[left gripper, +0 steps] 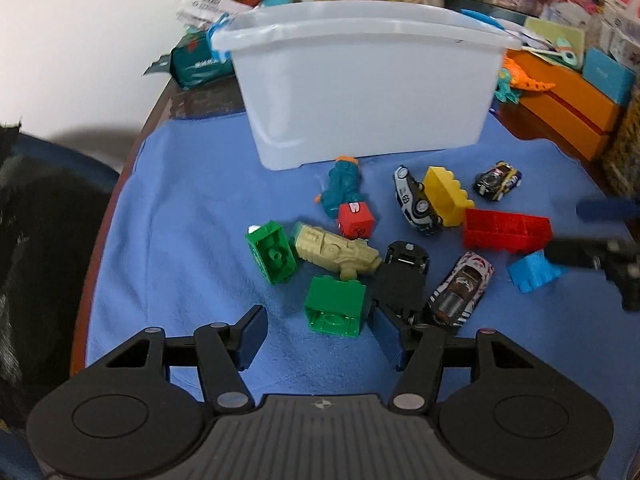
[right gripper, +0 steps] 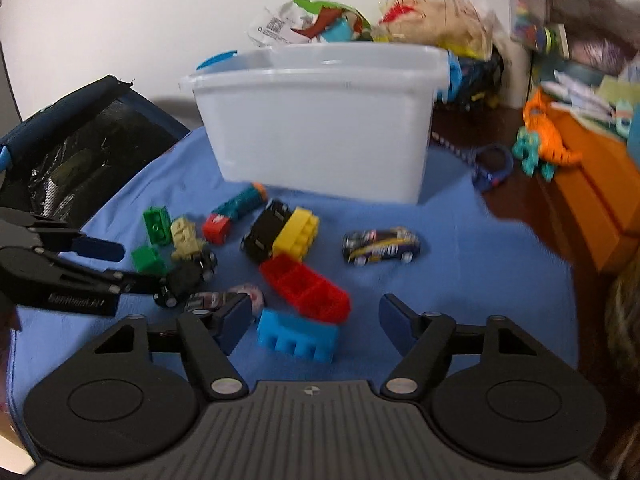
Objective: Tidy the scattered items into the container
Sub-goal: 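Grasp the green Lego brick with the left tool while the right tool grasps the blue brick, then drop the green brick into the bin with the left tool while the right tool drops the blue brick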
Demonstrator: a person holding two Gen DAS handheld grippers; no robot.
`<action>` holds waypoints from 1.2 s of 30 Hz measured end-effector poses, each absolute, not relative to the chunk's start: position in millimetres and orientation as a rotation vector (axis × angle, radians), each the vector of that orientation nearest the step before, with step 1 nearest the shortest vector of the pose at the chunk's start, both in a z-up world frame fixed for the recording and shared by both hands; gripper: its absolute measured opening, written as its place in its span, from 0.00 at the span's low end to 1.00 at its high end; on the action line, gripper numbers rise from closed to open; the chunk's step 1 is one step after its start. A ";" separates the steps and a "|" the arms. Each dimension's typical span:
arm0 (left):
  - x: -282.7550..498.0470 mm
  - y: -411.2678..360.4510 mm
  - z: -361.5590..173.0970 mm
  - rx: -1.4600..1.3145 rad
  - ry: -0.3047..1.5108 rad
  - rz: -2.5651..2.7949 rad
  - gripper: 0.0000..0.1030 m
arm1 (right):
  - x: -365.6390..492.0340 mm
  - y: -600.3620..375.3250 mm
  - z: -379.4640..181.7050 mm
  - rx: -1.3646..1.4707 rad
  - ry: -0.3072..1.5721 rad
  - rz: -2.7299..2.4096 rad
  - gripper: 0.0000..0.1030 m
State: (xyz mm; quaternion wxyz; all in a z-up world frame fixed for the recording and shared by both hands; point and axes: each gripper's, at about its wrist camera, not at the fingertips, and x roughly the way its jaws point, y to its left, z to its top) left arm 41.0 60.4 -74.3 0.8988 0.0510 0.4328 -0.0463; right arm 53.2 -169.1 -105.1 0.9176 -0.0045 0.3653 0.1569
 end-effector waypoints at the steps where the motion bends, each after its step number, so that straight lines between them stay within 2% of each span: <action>1: 41.8 59.9 -74.4 0.099 0.881 -0.101 0.60 | 50.5 -168.6 -107.0 -0.008 0.753 0.323 0.70; 6: 55.5 61.0 -79.9 0.118 0.869 -0.158 0.61 | 49.7 -167.2 -117.6 0.011 0.771 0.322 0.66; 7: 58.4 63.7 -79.3 0.100 0.882 -0.169 0.57 | 51.8 -166.0 -119.7 0.009 0.780 0.314 0.62; 9: 59.2 66.7 -78.8 0.066 0.896 -0.196 0.46 | 54.5 -164.9 -123.4 0.028 0.790 0.317 0.62; 10: 54.9 66.6 -78.9 0.067 0.895 -0.206 0.37 | 54.8 -163.4 -124.9 0.027 0.790 0.319 0.62; 11: 51.3 64.1 -79.7 0.078 0.894 -0.213 0.36 | 54.9 -161.1 -125.9 0.017 0.790 0.325 0.62; 15: 44.0 58.3 -79.9 0.082 0.896 -0.257 0.35 | 54.6 -155.9 -132.5 0.005 0.825 0.341 0.62; 17: 43.0 57.7 -80.7 0.093 0.891 -0.258 0.35 | 50.4 -153.2 -132.9 -0.011 0.803 0.335 0.55; 27: 49.3 66.3 -85.6 0.067 0.895 -0.222 0.33 | 43.5 -153.4 -134.4 -0.065 0.799 0.293 0.55; 36: 43.7 66.9 -29.3 0.077 0.796 -0.249 0.33 | 47.3 -170.4 -95.9 0.016 0.733 0.262 0.55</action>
